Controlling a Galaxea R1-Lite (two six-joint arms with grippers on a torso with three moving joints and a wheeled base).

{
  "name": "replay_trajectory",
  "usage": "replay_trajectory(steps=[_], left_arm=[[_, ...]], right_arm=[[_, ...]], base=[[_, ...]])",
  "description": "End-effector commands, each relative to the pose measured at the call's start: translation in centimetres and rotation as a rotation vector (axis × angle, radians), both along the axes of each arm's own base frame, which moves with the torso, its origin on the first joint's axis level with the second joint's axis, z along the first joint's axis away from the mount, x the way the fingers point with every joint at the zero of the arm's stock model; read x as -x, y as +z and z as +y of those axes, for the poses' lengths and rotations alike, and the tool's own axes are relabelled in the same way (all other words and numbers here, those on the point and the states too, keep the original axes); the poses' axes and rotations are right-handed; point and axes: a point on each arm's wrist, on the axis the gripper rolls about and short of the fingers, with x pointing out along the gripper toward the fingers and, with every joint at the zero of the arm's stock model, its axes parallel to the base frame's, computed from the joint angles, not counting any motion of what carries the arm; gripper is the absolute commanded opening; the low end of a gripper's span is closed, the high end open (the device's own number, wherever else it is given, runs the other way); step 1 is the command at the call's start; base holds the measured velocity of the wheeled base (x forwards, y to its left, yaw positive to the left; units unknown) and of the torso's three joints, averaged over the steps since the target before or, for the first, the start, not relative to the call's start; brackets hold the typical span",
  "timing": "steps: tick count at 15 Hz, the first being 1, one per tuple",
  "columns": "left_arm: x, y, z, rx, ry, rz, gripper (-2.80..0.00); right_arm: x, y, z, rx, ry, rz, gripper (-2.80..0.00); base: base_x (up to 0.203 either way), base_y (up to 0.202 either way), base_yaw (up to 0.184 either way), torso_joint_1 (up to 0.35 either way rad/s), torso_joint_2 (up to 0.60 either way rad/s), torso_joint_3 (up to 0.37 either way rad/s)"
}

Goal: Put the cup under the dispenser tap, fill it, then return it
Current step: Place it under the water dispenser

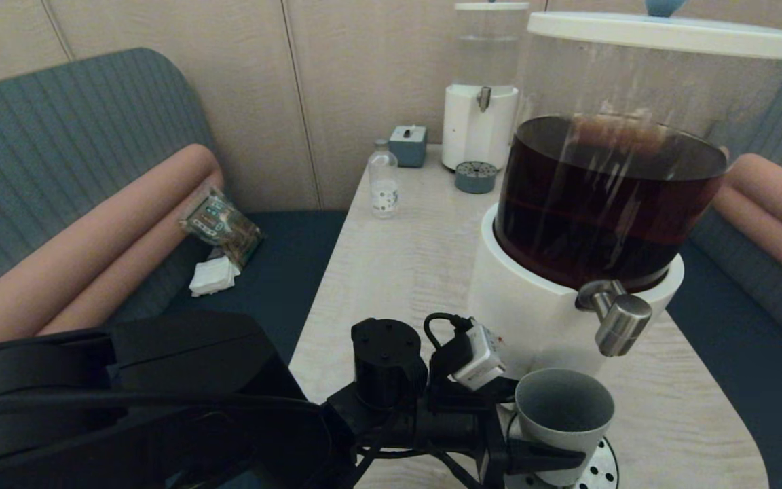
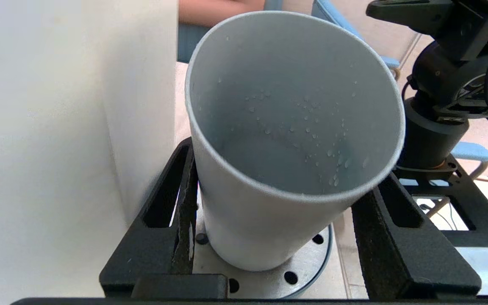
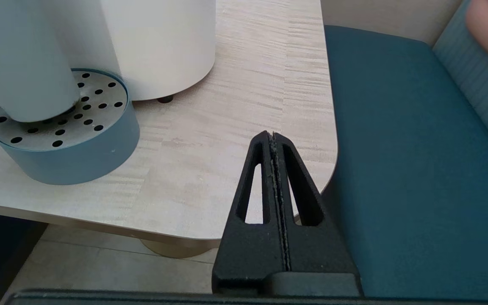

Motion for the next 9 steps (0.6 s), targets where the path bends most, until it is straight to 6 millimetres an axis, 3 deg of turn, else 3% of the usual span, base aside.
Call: replay_trajectory(steps=[1,7,8,9], left_arm=[[-0.04,-0.35,-0.17,-0.002,-0.002,0.006,-2.8],[-0.05,-0.57,-0.2,-0.007,0.008,0.01,-2.8],[-0.03,-0.57,-0.21,-0.007,0.007,0.01,0.0],[-0.03,-0.57,-0.21,-0.007,0.007,0.011,0.0]], right_arm=[[-0.04,-0.26,0.0,0.001,0.0,0.005,-2.8],[-0.04,-0.26,0.0,0.001,0.0,0.005,-2.8],[-0.04,-0.26,0.0,0.001,0.0,0.005,-2.8],[-0.04,-0.26,0.0,0.001,0.0,0.005,-2.8]], base=[[0.0,0.0,0.0,0.0,0.0,0.0],[0.0,0.0,0.0,0.0,0.0,0.0],[0.0,0.0,0.0,0.0,0.0,0.0],[0.0,0.0,0.0,0.0,0.0,0.0]])
